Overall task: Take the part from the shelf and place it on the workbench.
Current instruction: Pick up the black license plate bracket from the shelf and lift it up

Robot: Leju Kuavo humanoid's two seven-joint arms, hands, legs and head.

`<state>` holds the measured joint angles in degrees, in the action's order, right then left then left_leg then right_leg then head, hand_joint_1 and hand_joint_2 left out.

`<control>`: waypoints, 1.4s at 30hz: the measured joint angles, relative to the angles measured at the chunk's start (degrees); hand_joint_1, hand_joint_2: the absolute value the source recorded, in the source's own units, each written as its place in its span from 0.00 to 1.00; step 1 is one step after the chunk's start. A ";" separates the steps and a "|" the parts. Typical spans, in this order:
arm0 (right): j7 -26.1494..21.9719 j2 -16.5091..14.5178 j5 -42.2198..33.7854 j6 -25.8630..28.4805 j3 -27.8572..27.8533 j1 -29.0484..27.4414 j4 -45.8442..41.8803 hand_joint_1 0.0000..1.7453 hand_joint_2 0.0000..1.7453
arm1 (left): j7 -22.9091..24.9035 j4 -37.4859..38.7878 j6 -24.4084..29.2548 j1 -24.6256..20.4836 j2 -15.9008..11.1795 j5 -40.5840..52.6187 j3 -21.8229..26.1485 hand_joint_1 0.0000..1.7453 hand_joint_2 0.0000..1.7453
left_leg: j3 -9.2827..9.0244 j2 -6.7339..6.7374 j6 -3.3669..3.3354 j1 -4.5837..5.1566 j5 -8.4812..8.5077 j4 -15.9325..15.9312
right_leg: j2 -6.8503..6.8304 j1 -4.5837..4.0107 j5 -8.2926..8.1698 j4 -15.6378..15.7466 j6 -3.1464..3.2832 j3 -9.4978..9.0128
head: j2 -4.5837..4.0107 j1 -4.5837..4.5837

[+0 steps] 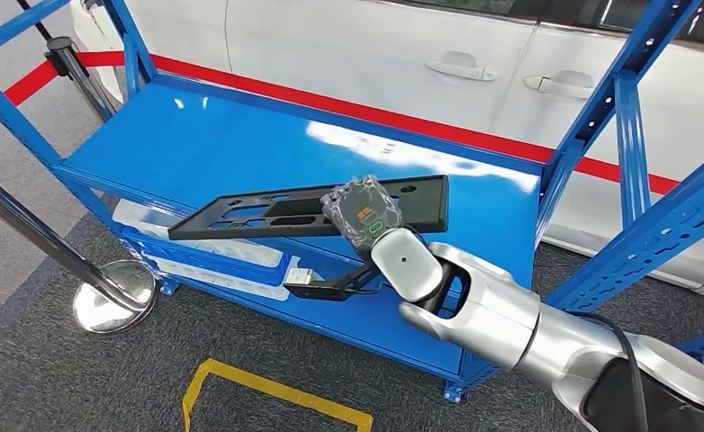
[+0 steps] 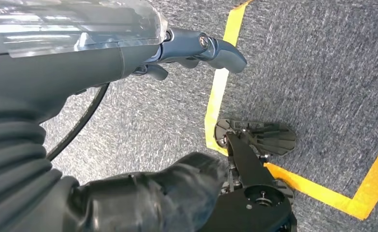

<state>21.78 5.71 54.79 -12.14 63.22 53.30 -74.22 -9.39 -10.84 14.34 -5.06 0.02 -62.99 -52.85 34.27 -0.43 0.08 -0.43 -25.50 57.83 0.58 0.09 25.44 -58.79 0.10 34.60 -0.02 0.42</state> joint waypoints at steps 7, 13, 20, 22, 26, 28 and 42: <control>0.26 0.35 0.79 -0.09 -0.03 0.70 -5.85 1.00 1.00 | -1.19 0.00 -0.43 0.00 -0.33 0.77 -0.01 0.00 1.00 | 0.01 0.01 0.00 0.00 0.00 0.00 | 0.01 0.02 0.00 0.01 0.00 0.02 | 0.00 0.00; 2.03 1.25 -1.65 -0.78 -0.95 1.64 -12.12 1.00 1.00 | -4.05 0.00 -2.87 0.02 -0.60 1.84 -0.19 0.00 1.00 | 0.01 0.01 0.00 0.00 0.00 0.00 | 0.01 0.02 0.00 0.02 0.00 0.02 | 0.00 0.00; 3.55 3.72 -9.70 1.78 -3.31 3.11 -19.23 1.00 1.00 | -5.69 0.00 -9.76 0.10 -0.79 0.68 -0.93 0.00 0.00 | 0.01 0.01 0.00 0.00 -0.01 0.01 | 0.01 0.03 0.00 0.02 0.00 0.03 | 0.00 -0.01; 3.79 4.38 -11.25 3.40 -4.12 3.34 -20.98 1.00 1.00 | -5.69 0.00 -10.23 0.11 -0.85 -0.10 -0.92 0.00 0.00 | 0.01 0.01 0.00 0.00 -0.01 0.01 | 0.01 0.02 0.00 0.02 0.00 0.03 | 0.00 -0.01; 4.33 5.58 -12.57 5.20 -5.79 3.63 -24.57 1.00 1.00 | -5.69 0.00 -10.32 0.16 -1.03 -0.63 -0.92 0.00 0.00 | 0.01 0.01 0.00 0.00 -0.01 0.01 | 0.01 0.02 0.00 0.02 0.00 0.03 | 0.00 -0.01; 4.54 6.10 -12.74 5.33 -6.46 3.70 -26.00 1.00 1.00 | -5.69 0.00 -10.31 0.16 -1.10 -0.68 -0.92 0.00 0.00 | 0.01 0.01 0.00 0.00 -0.01 0.00 | 0.01 0.02 0.00 0.02 0.00 0.03 | 0.00 0.00; 4.86 8.67 -10.48 6.31 -9.01 1.95 -31.46 1.00 1.00 | -6.46 0.00 -7.70 0.08 -1.42 1.39 -1.19 0.00 0.00 | 0.01 0.01 0.00 0.00 -0.03 0.01 | 0.01 0.03 0.00 0.03 0.00 0.02 | 0.00 0.00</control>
<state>26.64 14.38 44.31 -5.82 54.21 55.26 -105.68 -15.85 -10.84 6.64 -4.97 -1.40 -61.60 -54.04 34.28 -0.42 0.08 -0.42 -25.53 57.83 0.59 0.12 25.44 -58.76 0.10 34.63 -0.02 0.42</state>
